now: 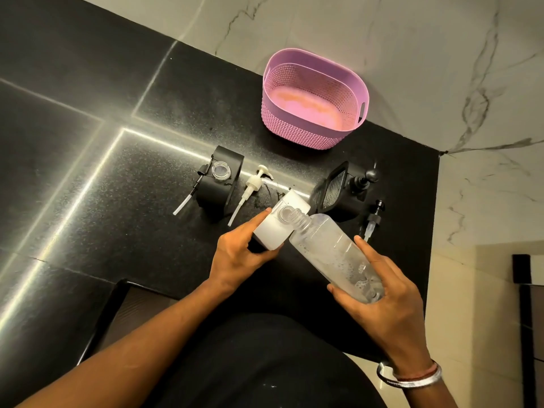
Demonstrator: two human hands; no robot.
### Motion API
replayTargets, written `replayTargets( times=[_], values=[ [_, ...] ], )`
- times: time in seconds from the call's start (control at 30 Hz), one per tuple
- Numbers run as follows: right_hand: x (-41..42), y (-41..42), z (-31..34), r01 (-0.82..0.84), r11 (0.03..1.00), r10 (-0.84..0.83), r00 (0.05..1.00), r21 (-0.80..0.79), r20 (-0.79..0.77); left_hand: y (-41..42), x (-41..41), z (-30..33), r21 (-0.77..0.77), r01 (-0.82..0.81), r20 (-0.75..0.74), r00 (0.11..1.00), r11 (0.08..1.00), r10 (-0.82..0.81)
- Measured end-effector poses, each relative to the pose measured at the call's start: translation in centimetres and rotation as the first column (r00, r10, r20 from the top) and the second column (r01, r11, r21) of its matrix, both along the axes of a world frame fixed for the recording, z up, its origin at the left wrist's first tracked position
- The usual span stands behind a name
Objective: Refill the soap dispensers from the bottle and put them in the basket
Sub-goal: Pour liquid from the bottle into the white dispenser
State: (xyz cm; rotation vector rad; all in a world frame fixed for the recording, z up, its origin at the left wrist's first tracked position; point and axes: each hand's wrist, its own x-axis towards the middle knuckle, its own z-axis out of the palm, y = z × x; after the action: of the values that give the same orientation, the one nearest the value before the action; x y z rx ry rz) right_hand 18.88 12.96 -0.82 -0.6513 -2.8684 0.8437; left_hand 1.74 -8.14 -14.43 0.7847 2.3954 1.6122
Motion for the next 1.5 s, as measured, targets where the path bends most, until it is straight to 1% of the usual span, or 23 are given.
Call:
replayTargets(
  times=[0.4, 1.03, 1.5],
  values=[
    [0.0, -0.4, 1.5, -0.001, 0.995, -0.005, 0.998, 0.104, 0.058, 0.0, 0.0, 0.3, 0.029, 0.011, 0.041, 0.999, 1.0, -0.012],
    [-0.1, -0.9, 2.6, -0.014, 0.991, 0.005, 0.997, 0.132, 0.073, -0.1, 0.0, 0.4, 0.019, 0.016, 0.04, 0.999, 1.0, -0.017],
    [-0.1, -0.8, 2.4, -0.007, 0.994, -0.002, 0.997, 0.111, 0.079, 0.0, 0.0, 0.1, 0.022, 0.006, 0.063, 0.998, 1.0, -0.007]
  ],
)
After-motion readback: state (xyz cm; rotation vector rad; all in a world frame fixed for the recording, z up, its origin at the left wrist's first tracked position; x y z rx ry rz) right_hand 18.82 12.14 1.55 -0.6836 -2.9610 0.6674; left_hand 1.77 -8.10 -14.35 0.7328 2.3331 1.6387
